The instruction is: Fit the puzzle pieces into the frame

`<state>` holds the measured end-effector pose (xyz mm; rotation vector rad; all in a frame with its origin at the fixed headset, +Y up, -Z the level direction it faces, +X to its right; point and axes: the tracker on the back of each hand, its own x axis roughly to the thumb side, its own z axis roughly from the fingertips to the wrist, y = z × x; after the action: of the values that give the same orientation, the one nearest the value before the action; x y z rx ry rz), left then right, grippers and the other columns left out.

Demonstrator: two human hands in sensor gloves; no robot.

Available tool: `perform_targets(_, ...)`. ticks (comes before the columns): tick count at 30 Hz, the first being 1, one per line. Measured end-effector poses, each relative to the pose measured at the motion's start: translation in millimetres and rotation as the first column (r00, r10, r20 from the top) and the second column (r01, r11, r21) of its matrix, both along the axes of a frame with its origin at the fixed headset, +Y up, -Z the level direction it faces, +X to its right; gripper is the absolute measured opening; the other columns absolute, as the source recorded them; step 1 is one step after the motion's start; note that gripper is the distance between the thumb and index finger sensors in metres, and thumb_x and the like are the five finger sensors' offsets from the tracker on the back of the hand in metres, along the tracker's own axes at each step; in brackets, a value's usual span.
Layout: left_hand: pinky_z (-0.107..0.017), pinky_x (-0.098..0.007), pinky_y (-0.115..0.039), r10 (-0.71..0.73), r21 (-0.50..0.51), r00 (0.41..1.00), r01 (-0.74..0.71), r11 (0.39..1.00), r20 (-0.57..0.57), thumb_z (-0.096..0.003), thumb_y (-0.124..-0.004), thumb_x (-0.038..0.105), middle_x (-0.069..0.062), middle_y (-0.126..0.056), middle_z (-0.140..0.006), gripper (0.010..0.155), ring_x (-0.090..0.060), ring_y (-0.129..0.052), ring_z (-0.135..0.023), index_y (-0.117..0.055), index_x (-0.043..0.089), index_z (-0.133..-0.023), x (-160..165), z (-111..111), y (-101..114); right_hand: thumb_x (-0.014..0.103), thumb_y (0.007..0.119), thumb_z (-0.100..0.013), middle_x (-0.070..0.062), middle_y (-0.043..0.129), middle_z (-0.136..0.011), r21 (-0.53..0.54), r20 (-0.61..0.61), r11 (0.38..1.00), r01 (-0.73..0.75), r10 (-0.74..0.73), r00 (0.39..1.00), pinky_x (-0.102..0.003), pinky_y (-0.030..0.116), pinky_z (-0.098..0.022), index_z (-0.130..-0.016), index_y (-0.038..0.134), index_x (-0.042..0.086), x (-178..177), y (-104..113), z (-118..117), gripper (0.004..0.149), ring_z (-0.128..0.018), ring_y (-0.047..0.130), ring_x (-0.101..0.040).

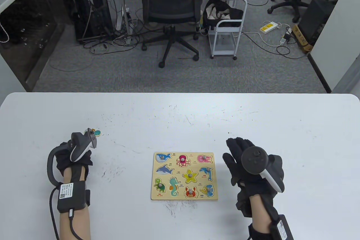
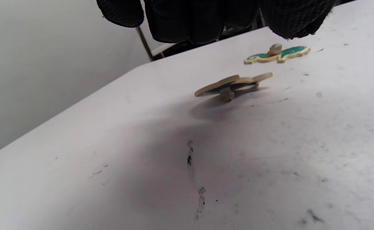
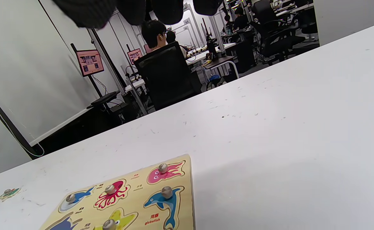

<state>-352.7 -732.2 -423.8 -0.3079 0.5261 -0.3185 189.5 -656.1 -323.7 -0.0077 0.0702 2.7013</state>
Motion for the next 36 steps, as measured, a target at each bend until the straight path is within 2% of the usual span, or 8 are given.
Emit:
perform_targets(3,-0.085,-0.046,-0.061,-0.005,-0.035,1.000,0.005,0.999,-0.016,-0.0461,-0.074,0.060,0.012,-0.066,-0.120,0.070,-0.017,-0.067,-0.113,-0.051,0.044,-0.111,-6.7,-7.6,-15.6,0.052,0.076,-0.045,0.002,0.061,-0.114,-0.009,0.009,1.000,0.003,-0.003,1.000,-0.057,0.045,-0.080,-0.102,0.062,0.036,1.8,-1.4,-1.2,0.060,-0.108,0.056,-0.035)
perform_targets(8,-0.086,-0.046,-0.061,0.007,-0.046,0.999,-0.009,0.999,-0.039,-0.0465,-0.074,0.059,0.012,-0.061,-0.122,0.072,-0.017,-0.064,-0.114,-0.047,0.043,-0.112,-15.7,-11.0,-29.2,0.052,0.076,-0.045,0.002,0.061,-0.114,-0.017,0.017,1.000,0.008,-0.008,1.000,-0.057,0.045,-0.080,-0.102,0.062,0.036,3.7,-2.4,-2.2,0.060,-0.108,0.056,-0.035)
perform_targets(15,-0.085,-0.044,-0.062,0.061,-0.064,0.998,-0.063,0.996,-0.032,-0.0506,-0.070,0.053,0.015,-0.063,-0.119,0.063,-0.013,-0.067,-0.113,-0.050,0.044,-0.109,-22.8,-14.1,-50.3,0.052,0.076,-0.046,0.002,0.060,-0.114,-0.024,0.019,1.000,0.000,0.001,1.000,-0.057,0.045,-0.080,-0.102,0.062,0.036,2.3,-2.0,-2.0,0.060,-0.108,0.056,-0.035)
perform_targets(23,-0.080,-0.038,-0.071,-0.028,0.063,1.000,0.029,0.998,-0.007,-0.0514,-0.072,0.045,0.020,-0.081,-0.107,0.049,-0.008,-0.084,-0.101,-0.066,0.049,-0.100,-24.9,-17.4,-55.8,0.052,0.076,-0.046,0.002,0.060,-0.114,-0.032,0.021,0.999,-0.006,0.007,1.000,-0.057,0.045,-0.080,-0.102,0.062,0.036,1.9,-1.2,-1.1,0.060,-0.108,0.056,-0.035)
perform_targets(28,-0.077,-0.039,-0.074,0.021,0.118,0.998,-0.029,0.993,0.066,-0.0506,-0.073,0.046,0.017,-0.086,-0.105,0.050,-0.011,-0.088,-0.098,-0.068,0.047,-0.101,-10.5,-13.9,-42.7,0.052,0.076,-0.046,0.001,0.061,-0.114,-0.029,0.010,1.000,0.003,-0.003,1.000,-0.057,0.045,-0.080,-0.102,0.063,0.036,0.9,0.0,-1.1,0.060,-0.108,0.056,-0.035)
perform_targets(31,-0.075,-0.038,-0.076,0.040,0.167,0.986,-0.068,0.984,0.164,-0.0504,-0.073,0.046,0.016,-0.088,-0.103,0.051,-0.011,-0.091,-0.095,-0.068,0.045,-0.102,13.6,-8.0,-22.2,0.052,0.076,-0.046,0.001,0.061,-0.113,-0.016,-0.005,1.000,0.005,-0.005,1.000,-0.057,0.045,-0.080,-0.102,0.063,0.036,-1.6,2.5,0.5,0.060,-0.108,0.057,-0.035)
perform_targets(33,-0.074,-0.038,-0.077,0.093,0.219,0.965,-0.148,0.964,0.244,-0.0501,-0.074,0.047,0.013,-0.089,-0.103,0.052,-0.012,-0.093,-0.093,-0.069,0.043,-0.102,36.2,-1.6,-7.3,0.052,0.076,-0.045,0.001,0.061,-0.113,-0.001,-0.020,1.000,-0.002,0.002,1.000,-0.057,0.046,-0.079,-0.102,0.063,0.036,-5.1,4.9,2.3,0.060,-0.108,0.057,-0.035)
perform_targets(36,-0.073,-0.039,-0.078,0.206,0.243,0.913,-0.302,0.922,0.351,-0.0501,-0.074,0.047,0.013,-0.091,-0.101,0.052,-0.012,-0.094,-0.091,-0.071,0.041,-0.101,71.8,7.9,9.2,0.052,0.076,-0.045,0.001,0.062,-0.113,0.019,-0.043,1.000,-0.017,0.018,0.999,-0.057,0.047,-0.079,-0.102,0.063,0.036,-10.9,6.8,4.5,0.060,-0.107,0.058,-0.035)
